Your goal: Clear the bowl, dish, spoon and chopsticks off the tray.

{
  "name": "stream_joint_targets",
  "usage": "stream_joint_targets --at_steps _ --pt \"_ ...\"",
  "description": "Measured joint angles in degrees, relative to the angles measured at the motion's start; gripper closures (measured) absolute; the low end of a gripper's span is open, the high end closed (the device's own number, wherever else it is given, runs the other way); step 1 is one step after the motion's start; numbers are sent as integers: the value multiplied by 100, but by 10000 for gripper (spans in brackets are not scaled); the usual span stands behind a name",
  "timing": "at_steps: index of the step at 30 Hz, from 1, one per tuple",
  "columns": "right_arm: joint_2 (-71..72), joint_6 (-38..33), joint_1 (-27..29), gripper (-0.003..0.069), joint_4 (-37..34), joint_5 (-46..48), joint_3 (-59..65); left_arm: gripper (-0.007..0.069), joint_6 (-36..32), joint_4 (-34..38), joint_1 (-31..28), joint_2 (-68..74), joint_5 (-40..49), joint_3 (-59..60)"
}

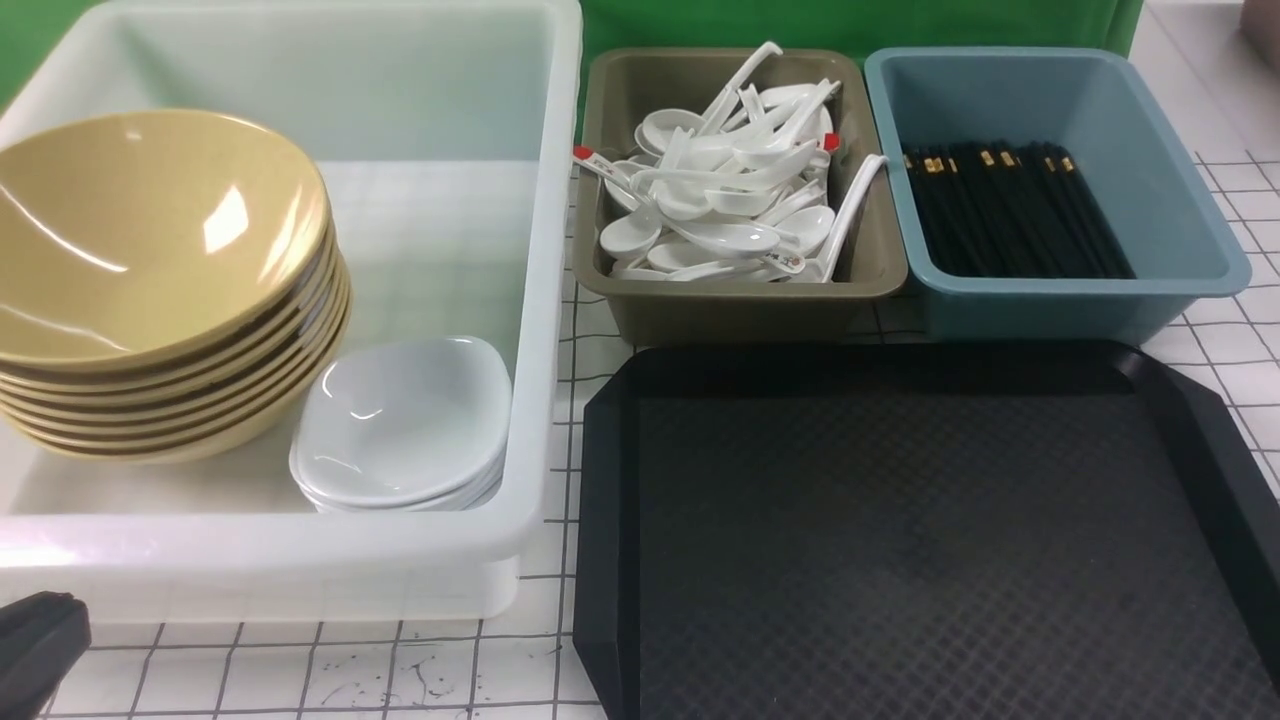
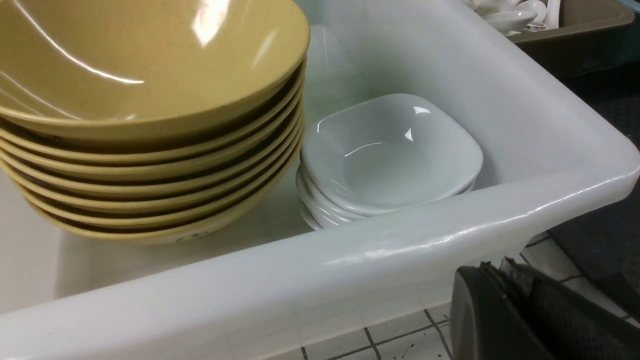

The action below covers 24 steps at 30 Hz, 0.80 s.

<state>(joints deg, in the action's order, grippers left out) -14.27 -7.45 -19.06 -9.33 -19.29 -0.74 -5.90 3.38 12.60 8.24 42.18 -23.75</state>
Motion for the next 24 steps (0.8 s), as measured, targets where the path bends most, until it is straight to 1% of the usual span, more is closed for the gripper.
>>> stream_joint_targets --at_steps 1,4,7,10,15,24 --pt "284 216 509 624 141 118 175 638 0 0 0 0 0 6" --pt "709 582 1102 624 504 709 211 638 0 0 0 0 0 6" --pt "1102 1135 1838 624 964 1540 221 638 0 0 0 0 0 6" --pt "1425 1477 2327 624 1164 2493 221 638 0 0 0 0 0 6" --pt "1491 1536 2484 624 1199 3582 233 638 0 2 0 0 5 6" --pt "1491 1536 2495 622 1199 3705 233 638 0 2 0 0 5 6"
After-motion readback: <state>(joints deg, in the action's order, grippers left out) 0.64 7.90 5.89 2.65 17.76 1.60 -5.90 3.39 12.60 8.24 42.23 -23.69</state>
